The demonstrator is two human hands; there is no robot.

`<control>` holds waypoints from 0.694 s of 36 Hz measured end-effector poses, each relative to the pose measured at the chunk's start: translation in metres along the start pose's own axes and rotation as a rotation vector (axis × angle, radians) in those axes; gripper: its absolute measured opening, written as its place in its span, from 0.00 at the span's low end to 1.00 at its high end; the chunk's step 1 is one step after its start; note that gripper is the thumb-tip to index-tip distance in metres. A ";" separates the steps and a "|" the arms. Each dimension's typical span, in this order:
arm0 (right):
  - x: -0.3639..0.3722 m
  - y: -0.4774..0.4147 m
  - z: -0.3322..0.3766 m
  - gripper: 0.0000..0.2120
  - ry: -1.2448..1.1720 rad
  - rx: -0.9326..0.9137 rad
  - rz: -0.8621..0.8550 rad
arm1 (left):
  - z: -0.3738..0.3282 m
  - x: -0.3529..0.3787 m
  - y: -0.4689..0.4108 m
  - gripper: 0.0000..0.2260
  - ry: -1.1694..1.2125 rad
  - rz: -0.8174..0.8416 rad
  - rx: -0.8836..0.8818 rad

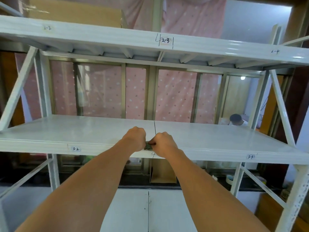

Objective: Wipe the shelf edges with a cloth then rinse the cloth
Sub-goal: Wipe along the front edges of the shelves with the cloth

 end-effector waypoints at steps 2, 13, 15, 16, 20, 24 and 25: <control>0.000 -0.004 0.012 0.13 -0.004 -0.028 0.004 | 0.011 -0.006 0.000 0.03 0.005 0.002 -0.021; 0.000 -0.036 0.021 0.14 -0.027 -0.003 0.033 | 0.030 -0.010 -0.020 0.06 0.047 0.009 -0.048; 0.003 -0.042 0.020 0.14 -0.017 0.006 0.044 | 0.029 -0.007 -0.023 0.06 0.044 -0.001 -0.040; 0.005 -0.045 0.021 0.14 -0.015 0.010 0.047 | 0.030 -0.007 -0.025 0.06 0.036 -0.012 -0.039; 0.015 -0.058 0.026 0.13 -0.027 0.012 0.047 | 0.039 -0.004 -0.038 0.06 0.007 -0.032 -0.039; 0.021 -0.070 0.019 0.13 -0.027 0.012 0.052 | 0.045 0.005 -0.053 0.08 -0.005 -0.008 -0.033; 0.023 -0.074 0.016 0.13 -0.025 0.013 0.056 | 0.045 0.007 -0.057 0.08 -0.008 -0.005 -0.031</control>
Point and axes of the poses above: each hand's wrist, its own y-axis away from the middle knuckle, its own x-axis out of the palm, z = x × y, the point moved 7 cm from there along -y, towards the middle knuckle, and after that the axes turned 4 degrees about -z, right-handed, at the moved point
